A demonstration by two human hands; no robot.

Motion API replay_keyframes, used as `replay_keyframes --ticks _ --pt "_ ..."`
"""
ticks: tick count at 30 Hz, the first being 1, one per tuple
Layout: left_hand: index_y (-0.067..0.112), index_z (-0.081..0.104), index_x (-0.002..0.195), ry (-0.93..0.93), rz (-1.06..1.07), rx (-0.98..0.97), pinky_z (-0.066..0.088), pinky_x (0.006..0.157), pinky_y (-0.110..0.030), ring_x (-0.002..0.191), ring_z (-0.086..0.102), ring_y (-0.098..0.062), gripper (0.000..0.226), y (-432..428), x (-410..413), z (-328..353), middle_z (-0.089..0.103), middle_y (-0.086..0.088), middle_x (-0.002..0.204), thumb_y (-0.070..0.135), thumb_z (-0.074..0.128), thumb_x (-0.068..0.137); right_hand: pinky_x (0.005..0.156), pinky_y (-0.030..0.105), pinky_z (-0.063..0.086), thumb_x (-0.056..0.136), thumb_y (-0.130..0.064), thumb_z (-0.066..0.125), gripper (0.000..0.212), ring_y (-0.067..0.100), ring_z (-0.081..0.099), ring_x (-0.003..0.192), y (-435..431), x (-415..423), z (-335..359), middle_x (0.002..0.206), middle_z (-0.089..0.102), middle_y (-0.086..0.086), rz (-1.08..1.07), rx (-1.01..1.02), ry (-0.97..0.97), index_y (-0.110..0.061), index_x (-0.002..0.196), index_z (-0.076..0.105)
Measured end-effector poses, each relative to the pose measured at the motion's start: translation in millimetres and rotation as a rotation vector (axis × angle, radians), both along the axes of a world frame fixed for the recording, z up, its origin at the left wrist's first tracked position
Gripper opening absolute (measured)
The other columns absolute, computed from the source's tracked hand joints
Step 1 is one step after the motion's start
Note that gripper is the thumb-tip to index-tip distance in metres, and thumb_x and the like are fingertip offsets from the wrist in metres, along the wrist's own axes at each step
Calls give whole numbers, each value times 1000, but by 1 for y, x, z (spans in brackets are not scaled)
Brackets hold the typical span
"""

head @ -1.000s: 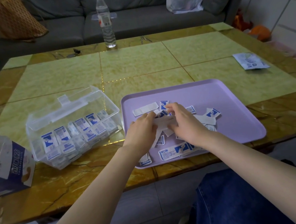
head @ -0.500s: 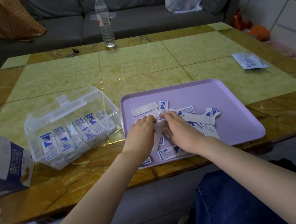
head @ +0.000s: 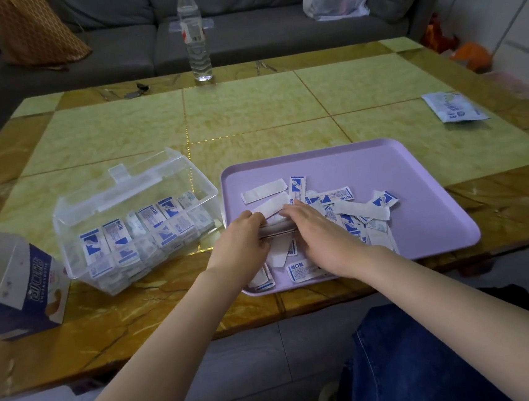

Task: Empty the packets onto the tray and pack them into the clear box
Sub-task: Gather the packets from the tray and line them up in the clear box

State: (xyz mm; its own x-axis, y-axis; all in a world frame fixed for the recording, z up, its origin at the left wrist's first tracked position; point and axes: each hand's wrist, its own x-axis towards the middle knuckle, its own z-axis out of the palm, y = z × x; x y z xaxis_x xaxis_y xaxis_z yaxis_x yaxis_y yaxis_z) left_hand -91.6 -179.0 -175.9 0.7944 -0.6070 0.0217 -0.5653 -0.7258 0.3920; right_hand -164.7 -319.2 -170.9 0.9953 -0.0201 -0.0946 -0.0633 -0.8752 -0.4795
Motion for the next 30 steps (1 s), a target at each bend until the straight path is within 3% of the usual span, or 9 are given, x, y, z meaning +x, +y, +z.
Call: replay_keyframes --ticks 4,8,10,12,16,19,24,30 --pt "9 60 107 111 -4 -136 38 69 -20 90 57 -23 26 -2 3 3 61 -7 98 -1 54 84 101 23 34 88 9 43 46 14 38 126 5 5 -9 133 43 2 -22 40 -89 -10 131 45" --pt "9 64 91 107 16 -286 46 67 -25 77 60 -21 9 1 2 4 65 -3 81 3 60 85 94 24 38 95 -1 43 30 17 46 117 1 9 -10 120 53 2 -78 32 -158 -10 121 55" --pt "11 62 94 77 -2 -227 49 72 -34 79 60 -22 7 4 3 0 66 -4 87 8 59 88 105 27 30 93 4 40 43 18 38 130 -3 8 -9 133 49 3 -51 -13 -95 -11 132 48" --pt "11 57 104 58 -42 -96 48 76 -35 87 57 -24 14 5 2 -4 58 -5 102 10 53 91 115 27 14 89 12 34 60 16 15 143 -3 4 -10 150 31 3 -17 -31 -25 -11 144 31" --pt "7 39 121 -48 -190 178 40 89 -32 104 47 -28 26 -1 -3 -14 37 -10 118 7 40 95 113 20 5 87 15 36 69 11 1 145 1 1 -10 157 12 0 30 -17 -22 -11 148 18" --pt "4 34 122 -55 -185 195 38 91 -31 107 45 -28 30 -4 -5 -15 36 -12 118 4 39 92 113 20 6 89 12 38 63 11 5 145 2 3 -11 156 16 0 41 -13 -36 -10 146 25" --pt "3 36 120 -31 -253 268 30 93 -30 110 42 -29 25 -2 -2 -8 38 -13 118 15 34 97 116 31 22 96 2 37 41 13 23 141 -4 7 -17 151 31 2 12 9 -46 -10 133 48" --pt "8 39 116 -8 -176 245 37 84 -32 107 46 -26 20 -1 -6 -5 41 -10 117 15 37 98 107 32 35 96 0 40 32 16 41 129 -5 9 -10 136 49 2 0 -27 -103 -10 119 59"
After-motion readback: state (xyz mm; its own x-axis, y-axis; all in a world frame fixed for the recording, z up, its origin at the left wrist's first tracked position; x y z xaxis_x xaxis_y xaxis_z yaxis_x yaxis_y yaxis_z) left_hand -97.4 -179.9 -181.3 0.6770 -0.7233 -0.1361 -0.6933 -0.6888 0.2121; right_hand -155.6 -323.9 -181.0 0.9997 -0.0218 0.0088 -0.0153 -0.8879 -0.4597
